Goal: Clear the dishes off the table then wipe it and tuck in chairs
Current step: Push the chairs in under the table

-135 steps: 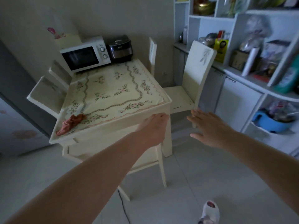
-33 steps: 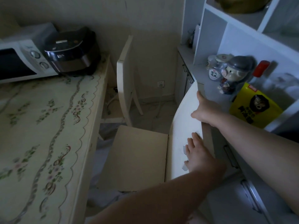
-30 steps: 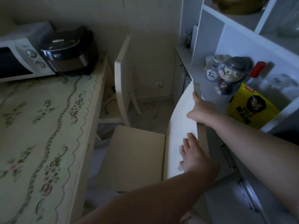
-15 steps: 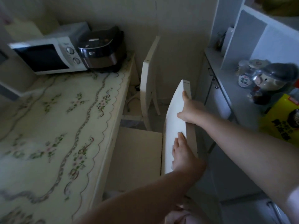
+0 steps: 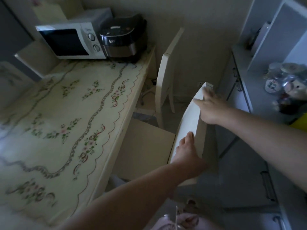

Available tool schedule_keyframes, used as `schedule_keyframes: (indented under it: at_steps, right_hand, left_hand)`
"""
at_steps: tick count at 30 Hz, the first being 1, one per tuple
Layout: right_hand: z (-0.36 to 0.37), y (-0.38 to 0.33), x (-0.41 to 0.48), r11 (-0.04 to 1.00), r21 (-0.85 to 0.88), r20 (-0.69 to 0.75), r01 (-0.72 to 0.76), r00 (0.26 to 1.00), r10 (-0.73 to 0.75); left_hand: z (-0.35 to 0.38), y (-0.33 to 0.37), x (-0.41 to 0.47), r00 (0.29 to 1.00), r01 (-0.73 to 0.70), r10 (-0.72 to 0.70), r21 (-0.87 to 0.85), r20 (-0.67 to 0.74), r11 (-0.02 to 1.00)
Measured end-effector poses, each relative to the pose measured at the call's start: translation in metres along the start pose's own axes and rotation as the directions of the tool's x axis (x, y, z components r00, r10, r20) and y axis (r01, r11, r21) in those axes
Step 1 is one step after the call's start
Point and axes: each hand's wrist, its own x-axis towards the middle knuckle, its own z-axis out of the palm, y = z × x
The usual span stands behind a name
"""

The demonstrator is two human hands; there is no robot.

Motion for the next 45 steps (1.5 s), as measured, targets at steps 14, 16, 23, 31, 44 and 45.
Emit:
schedule_keyframes:
  at_steps: [14, 16, 23, 31, 44, 45]
  right_hand:
    - [0.021, -0.006, 0.010, 0.924, 0.334, 0.038, 0.186, 0.977, -0.210]
    - [0.028, -0.010, 0.008, 0.915, 0.360, -0.076, 0.184, 0.983, -0.167]
    - [0.040, -0.017, 0.008, 0.857, 0.466, -0.281, 0.219, 0.955, -0.092]
    - [0.039, -0.036, 0.015, 0.820, 0.527, -0.369, 0.225, 0.929, -0.018]
    - [-0.002, -0.116, 0.094, 0.769, 0.513, -0.403, 0.381, 0.898, -0.176]
    - [-0.007, -0.127, 0.102, 0.765, 0.514, -0.394, 0.389, 0.899, -0.192]
  left_hand:
    - [0.004, 0.005, 0.009, 0.996, 0.089, -0.091, -0.101, -0.013, 0.991]
    - [0.003, 0.003, 0.007, 0.996, 0.087, -0.088, -0.111, -0.008, 0.990]
    - [0.005, -0.005, 0.010, 0.999, 0.048, -0.051, -0.138, -0.017, 0.989]
    - [-0.002, -0.024, 0.019, 0.999, -0.001, -0.005, -0.138, -0.042, 0.990]
    - [-0.093, -0.053, 0.064, 0.973, 0.170, -0.189, -0.150, -0.129, 0.974]
    - [-0.101, -0.056, 0.068, 0.967, 0.188, -0.210, -0.153, -0.144, 0.970]
